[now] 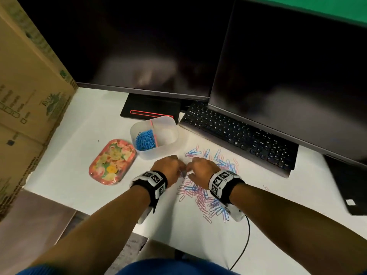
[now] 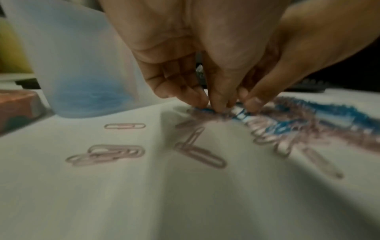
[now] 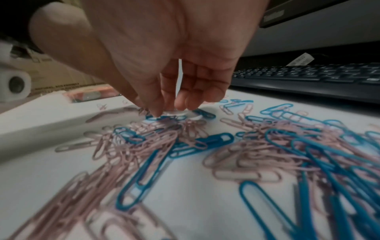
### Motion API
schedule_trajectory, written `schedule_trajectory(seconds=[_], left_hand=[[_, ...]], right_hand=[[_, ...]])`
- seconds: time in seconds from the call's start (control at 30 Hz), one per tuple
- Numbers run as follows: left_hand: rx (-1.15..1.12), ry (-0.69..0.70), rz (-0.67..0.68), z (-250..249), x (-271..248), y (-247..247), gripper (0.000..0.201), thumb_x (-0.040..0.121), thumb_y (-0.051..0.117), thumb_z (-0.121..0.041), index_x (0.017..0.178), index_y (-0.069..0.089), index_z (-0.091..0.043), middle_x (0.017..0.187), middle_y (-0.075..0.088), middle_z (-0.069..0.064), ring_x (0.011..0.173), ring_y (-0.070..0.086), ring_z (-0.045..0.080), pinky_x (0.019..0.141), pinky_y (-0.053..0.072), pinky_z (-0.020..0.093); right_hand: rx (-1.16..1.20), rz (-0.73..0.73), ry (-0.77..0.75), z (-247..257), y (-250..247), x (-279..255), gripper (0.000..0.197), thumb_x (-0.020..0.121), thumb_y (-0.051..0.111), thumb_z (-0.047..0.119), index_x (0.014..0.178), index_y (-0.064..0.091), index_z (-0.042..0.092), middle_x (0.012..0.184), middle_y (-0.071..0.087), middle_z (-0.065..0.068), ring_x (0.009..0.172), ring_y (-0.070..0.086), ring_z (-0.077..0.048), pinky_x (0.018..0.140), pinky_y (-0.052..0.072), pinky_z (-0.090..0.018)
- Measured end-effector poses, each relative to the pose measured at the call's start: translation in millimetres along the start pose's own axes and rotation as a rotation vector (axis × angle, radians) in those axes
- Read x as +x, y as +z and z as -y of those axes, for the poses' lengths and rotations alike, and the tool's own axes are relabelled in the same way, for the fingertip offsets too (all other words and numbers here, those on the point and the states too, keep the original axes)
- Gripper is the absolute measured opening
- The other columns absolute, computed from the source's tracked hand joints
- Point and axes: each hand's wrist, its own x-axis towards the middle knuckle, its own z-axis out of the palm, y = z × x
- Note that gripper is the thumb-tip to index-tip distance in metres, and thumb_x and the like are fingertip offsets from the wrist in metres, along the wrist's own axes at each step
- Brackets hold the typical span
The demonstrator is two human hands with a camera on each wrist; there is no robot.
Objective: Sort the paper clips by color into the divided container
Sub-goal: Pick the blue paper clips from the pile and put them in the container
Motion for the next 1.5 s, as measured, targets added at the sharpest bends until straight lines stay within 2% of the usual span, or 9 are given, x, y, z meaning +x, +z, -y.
schedule_trajectory(seconds=[0.23, 0.67, 0.83, 1.0, 1.1, 1.2, 1.33, 1.4, 1.5], left_hand=[[0.060, -0.067, 0.011, 10.1, 10.4, -0.1, 0.021, 0.084, 0.060, -0.014, 0.101, 0.065, -0.027, 0.110, 0.055, 0.000, 0.102, 0.058, 0.023, 0.081, 0.048, 0.033], [-0.196, -0.117, -0.098, 8.0, 19.5, -2.8, 0.012, 0.080, 0.061, -0.012, 0.076, 0.063, -0.024, 0.085, 0.069, 0.004, 0.083, 0.064, 0.027, 0.072, 0.055, 0.033], [-0.425, -0.121, -0.145, 1.6, 30.6, -4.7, 0.033, 0.084, 0.054, -0.004, 0.109, 0.066, -0.022, 0.082, 0.074, 0.002, 0.074, 0.066, 0.019, 0.072, 0.052, 0.023], [-0.702, -0.219, -0.122, -19.1, 43.9, -5.1, 0.027, 0.081, 0.055, 0.002, 0.084, 0.063, -0.024, 0.085, 0.072, 0.005, 0.080, 0.071, 0.024, 0.075, 0.058, 0.033], [-0.893, -0.277, -0.076, -29.3, 51.1, -8.5, 0.037, 0.080, 0.047, 0.012, 0.095, 0.055, -0.021, 0.083, 0.071, 0.009, 0.079, 0.072, 0.029, 0.076, 0.057, 0.044], [-0.940, -0.306, -0.068, -30.8, 60.3, -9.2, 0.036, 0.081, 0.040, 0.010, 0.088, 0.058, -0.021, 0.078, 0.063, 0.008, 0.068, 0.066, 0.026, 0.074, 0.056, 0.050], [-0.650, -0.318, -0.100, -36.6, 68.6, -11.4, 0.016, 0.089, 0.048, -0.010, 0.093, 0.064, -0.012, 0.094, 0.063, 0.007, 0.083, 0.058, 0.024, 0.073, 0.046, 0.026], [-0.434, -0.277, -0.083, -37.7, 71.1, -10.1, 0.017, 0.089, 0.054, -0.018, 0.102, 0.062, -0.010, 0.098, 0.064, 0.009, 0.091, 0.061, 0.028, 0.079, 0.051, 0.029], [-0.122, -0.199, -0.038, -36.3, 77.6, -3.6, 0.026, 0.089, 0.057, -0.020, 0.114, 0.058, -0.011, 0.112, 0.060, 0.013, 0.104, 0.060, 0.031, 0.090, 0.051, 0.039]], right_hand=[[-0.135, 0.025, -0.042, 1.3, 2.2, 3.9, 0.025, 0.090, 0.049, 0.009, 0.111, 0.061, 0.015, 0.118, 0.054, -0.007, 0.111, 0.056, -0.028, 0.090, 0.051, -0.037], [0.006, 0.079, -0.004, 0.2, 0.1, 8.5, 0.042, 0.081, 0.052, -0.006, 0.116, 0.055, 0.016, 0.120, 0.054, -0.007, 0.111, 0.056, -0.029, 0.092, 0.051, -0.039], [0.174, -0.076, 0.013, -15.2, -6.0, 8.4, 0.018, 0.088, 0.048, 0.011, 0.096, 0.061, 0.020, 0.108, 0.056, -0.005, 0.106, 0.054, -0.024, 0.093, 0.048, -0.036], [0.482, -0.262, 0.202, -51.8, -19.4, 7.8, 0.017, 0.086, 0.052, 0.011, 0.088, 0.065, 0.023, 0.080, 0.064, 0.002, 0.072, 0.060, -0.016, 0.069, 0.043, -0.021], [0.822, -0.223, 0.314, -66.7, -27.0, 11.7, 0.028, 0.088, 0.050, 0.000, 0.109, 0.059, 0.016, 0.083, 0.067, -0.008, 0.063, 0.064, -0.020, 0.058, 0.049, -0.027], [1.045, -0.228, 0.381, -72.7, -30.4, 15.2, 0.028, 0.088, 0.042, -0.010, 0.102, 0.060, 0.007, 0.075, 0.062, -0.010, 0.055, 0.059, -0.020, 0.044, 0.040, -0.023], [0.703, -0.251, 0.384, -66.9, -36.0, 19.2, 0.031, 0.088, 0.044, 0.002, 0.087, 0.069, 0.020, 0.088, 0.063, -0.001, 0.070, 0.060, -0.016, 0.057, 0.048, -0.015], [0.362, -0.197, 0.344, -56.8, -41.6, 19.3, 0.028, 0.090, 0.044, 0.010, 0.098, 0.067, 0.025, 0.100, 0.066, -0.003, 0.090, 0.064, -0.024, 0.077, 0.054, -0.023], [0.104, -0.129, 0.233, -49.1, -44.5, 21.7, 0.028, 0.092, 0.048, 0.012, 0.114, 0.061, 0.023, 0.115, 0.062, -0.006, 0.099, 0.063, -0.025, 0.073, 0.046, -0.022]])
